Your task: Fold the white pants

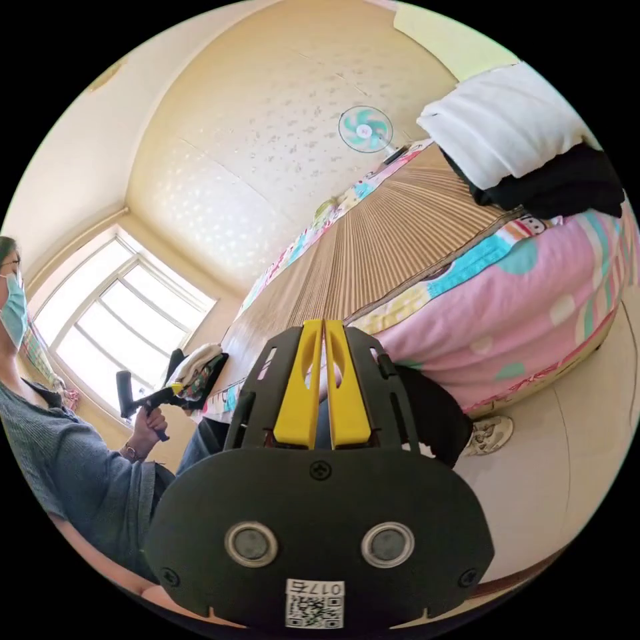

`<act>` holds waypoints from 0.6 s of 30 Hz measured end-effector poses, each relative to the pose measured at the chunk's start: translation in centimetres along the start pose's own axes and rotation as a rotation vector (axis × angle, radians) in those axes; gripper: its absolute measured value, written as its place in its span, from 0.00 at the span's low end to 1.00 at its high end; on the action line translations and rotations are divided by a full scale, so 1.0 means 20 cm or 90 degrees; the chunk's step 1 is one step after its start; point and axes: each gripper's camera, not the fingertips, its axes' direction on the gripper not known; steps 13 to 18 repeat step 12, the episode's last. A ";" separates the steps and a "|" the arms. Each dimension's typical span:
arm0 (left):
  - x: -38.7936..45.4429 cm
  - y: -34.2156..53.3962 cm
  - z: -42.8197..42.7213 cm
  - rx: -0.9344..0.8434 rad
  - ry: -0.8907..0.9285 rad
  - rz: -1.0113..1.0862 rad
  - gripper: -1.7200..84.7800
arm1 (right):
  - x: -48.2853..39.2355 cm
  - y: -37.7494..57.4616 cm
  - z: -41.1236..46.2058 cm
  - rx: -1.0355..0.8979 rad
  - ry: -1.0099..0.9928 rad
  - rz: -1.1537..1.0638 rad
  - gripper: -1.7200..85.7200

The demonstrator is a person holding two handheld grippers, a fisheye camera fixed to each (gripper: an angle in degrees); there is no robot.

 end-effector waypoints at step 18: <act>-0.83 -0.23 -0.34 0.026 -0.556 -0.218 0.17 | -0.35 0.30 0.25 -0.158 0.013 -0.047 0.02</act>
